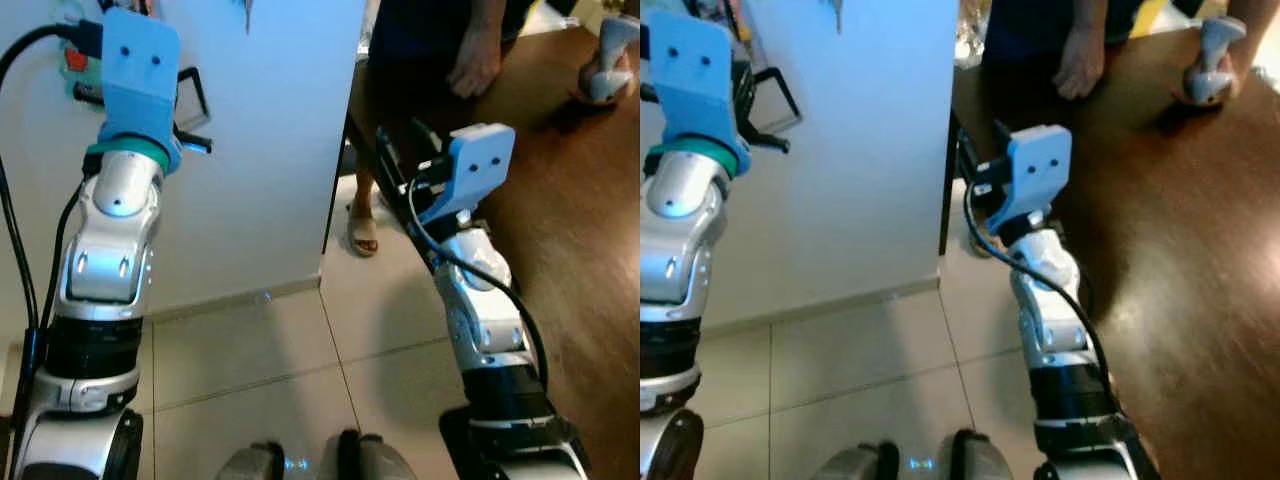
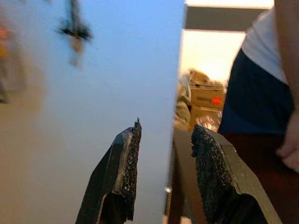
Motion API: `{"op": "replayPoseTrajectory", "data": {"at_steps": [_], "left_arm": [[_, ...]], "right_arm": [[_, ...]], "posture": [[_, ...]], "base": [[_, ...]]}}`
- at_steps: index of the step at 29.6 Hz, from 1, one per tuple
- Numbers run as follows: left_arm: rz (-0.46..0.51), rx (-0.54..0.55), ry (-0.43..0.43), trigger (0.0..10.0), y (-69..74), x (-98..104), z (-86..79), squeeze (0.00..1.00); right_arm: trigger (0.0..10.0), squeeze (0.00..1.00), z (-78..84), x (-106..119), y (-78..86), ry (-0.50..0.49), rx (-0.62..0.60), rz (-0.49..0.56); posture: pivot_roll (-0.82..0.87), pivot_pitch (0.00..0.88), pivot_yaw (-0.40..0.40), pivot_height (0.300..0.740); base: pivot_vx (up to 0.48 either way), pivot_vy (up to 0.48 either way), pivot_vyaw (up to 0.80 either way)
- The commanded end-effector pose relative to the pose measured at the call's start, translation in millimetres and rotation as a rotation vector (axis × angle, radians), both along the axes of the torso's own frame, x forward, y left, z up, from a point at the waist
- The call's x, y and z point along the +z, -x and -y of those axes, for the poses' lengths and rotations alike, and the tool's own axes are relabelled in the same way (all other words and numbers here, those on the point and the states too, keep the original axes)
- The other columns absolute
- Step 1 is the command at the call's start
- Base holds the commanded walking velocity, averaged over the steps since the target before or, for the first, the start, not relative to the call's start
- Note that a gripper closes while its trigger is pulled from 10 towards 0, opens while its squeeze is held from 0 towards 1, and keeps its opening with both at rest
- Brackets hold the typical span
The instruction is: Hang keys on a hook
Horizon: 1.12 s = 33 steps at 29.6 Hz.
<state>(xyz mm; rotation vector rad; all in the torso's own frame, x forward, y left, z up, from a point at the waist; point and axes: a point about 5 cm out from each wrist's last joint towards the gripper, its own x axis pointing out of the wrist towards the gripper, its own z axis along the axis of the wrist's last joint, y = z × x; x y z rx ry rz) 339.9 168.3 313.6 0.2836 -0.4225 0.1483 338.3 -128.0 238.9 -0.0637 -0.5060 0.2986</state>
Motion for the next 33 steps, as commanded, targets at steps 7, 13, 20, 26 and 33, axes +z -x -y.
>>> {"op": "replayPoseTrajectory", "data": {"at_steps": [7,13,20,26,33], "left_arm": [[0.154,-0.070,-0.014,10.0,17.4,24,5.9,0.00],[0.220,-0.179,-0.009,10.0,33.1,33,11.5,0.00],[0.278,-0.263,0.024,10.0,40.9,45,19.6,0.00],[0.343,-0.324,0.047,10.0,48.9,59,25.0,0.00],[0.322,-0.280,0.031,10.0,42.6,60,25.5,0.00]], "right_arm": [[10.0,0.00,1.2,-1,1.6,0.003,0.003,0.004],[10.0,0.00,2.7,-1,2.1,0.007,0.002,0.004],[10.0,0.00,3.2,-1,2.2,0.011,0.004,0.005],[10.0,0.00,3.4,-1,2.9,0.013,0.003,0.005],[10.0,0.00,2.1,-1,2.7,0.014,0.007,0.005]], "posture": [[0.08,0.141,0.106,0.740],[0.08,0.138,0.101,0.740],[0.07,0.133,0.098,0.740],[0.07,0.133,0.097,0.740],[0.07,0.132,0.097,0.740]], "base": [[0.389,0.000,0.00],[0.000,0.000,0.00],[0.000,0.000,0.00],[0.000,0.000,0.00],[0.000,0.000,0.00]]}}
